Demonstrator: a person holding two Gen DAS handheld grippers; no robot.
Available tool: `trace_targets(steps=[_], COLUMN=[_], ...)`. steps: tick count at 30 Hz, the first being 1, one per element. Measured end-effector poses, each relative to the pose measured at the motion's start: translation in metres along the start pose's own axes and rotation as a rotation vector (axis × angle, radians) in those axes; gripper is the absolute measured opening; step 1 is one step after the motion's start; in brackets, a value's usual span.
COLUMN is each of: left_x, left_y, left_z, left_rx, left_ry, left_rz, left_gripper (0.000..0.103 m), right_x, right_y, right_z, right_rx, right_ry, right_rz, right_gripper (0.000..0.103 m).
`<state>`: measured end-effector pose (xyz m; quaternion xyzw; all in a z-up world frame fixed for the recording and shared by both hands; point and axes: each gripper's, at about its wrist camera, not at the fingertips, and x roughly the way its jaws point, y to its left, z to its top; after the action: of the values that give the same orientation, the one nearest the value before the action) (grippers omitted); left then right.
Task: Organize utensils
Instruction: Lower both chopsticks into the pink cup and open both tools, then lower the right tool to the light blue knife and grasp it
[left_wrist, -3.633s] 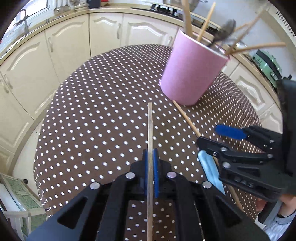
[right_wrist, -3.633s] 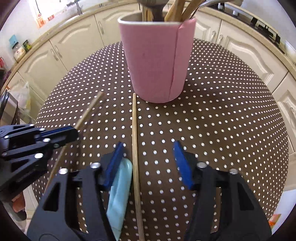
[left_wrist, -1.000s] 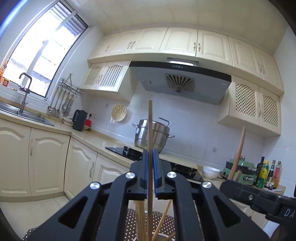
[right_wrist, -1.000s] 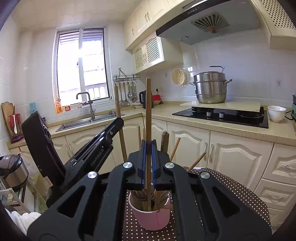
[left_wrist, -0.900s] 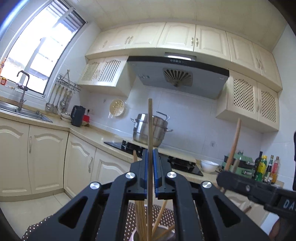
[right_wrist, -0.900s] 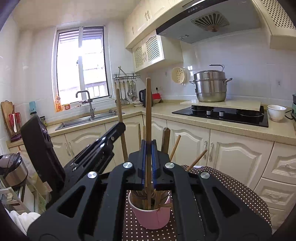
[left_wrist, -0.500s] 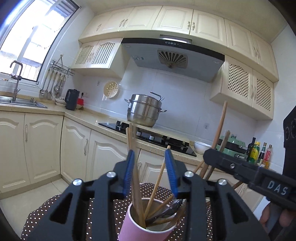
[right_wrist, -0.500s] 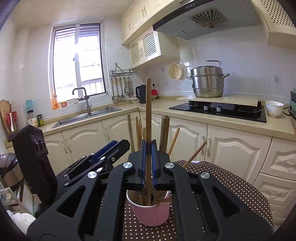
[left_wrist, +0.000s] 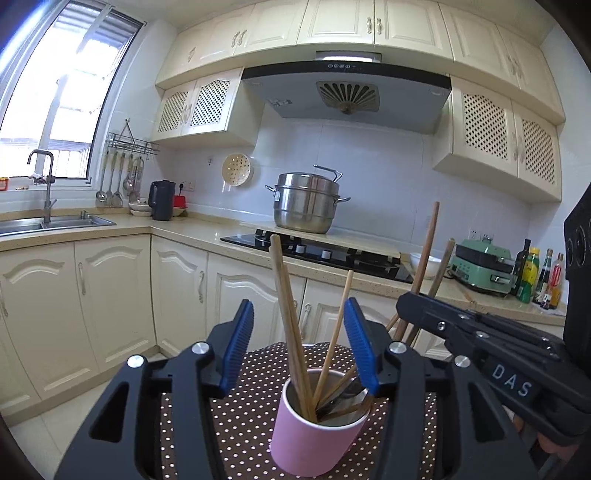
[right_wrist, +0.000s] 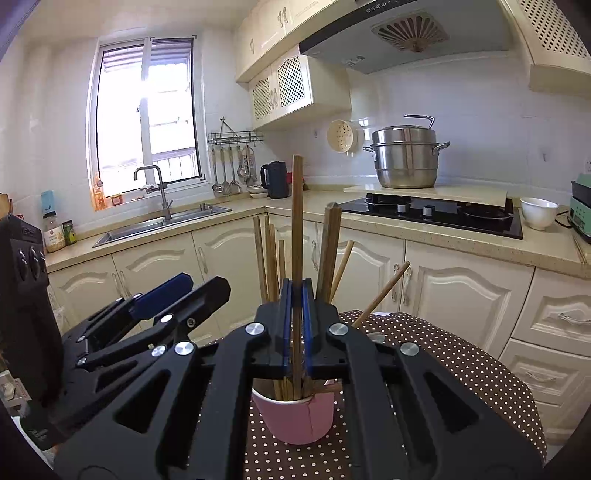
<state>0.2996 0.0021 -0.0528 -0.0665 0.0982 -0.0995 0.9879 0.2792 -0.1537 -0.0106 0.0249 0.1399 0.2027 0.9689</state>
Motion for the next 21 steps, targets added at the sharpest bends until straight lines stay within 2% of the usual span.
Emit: trace_targets(steps=[7, 15, 16, 19, 21], left_x=[-0.005, -0.02, -0.023, -0.031, -0.036], left_y=[0.002, 0.007, 0.009, 0.011, 0.012], left_z=[0.001, 0.006, 0.007, 0.009, 0.011], left_rx=[0.012, 0.019, 0.014, 0.001, -0.004], left_ry=[0.074, 0.103, 0.106, 0.111, 0.115], left_rz=[0.036, 0.077, 0.081, 0.088, 0.091], left_gripper=[0.054, 0.061, 0.061, 0.061, 0.061], right_x=[-0.001, -0.008, -0.011, -0.021, -0.028], right_y=[0.003, 0.009, 0.01, 0.012, 0.013], right_z=[-0.002, 0.001, 0.002, 0.006, 0.009], right_rx=[-0.009, -0.014, -0.016, -0.008, -0.007], right_ry=[0.01, -0.002, -0.01, -0.038, -0.051], right_rz=[-0.011, -0.021, -0.023, -0.026, -0.032], right_gripper=[0.006, 0.009, 0.016, 0.046, 0.047])
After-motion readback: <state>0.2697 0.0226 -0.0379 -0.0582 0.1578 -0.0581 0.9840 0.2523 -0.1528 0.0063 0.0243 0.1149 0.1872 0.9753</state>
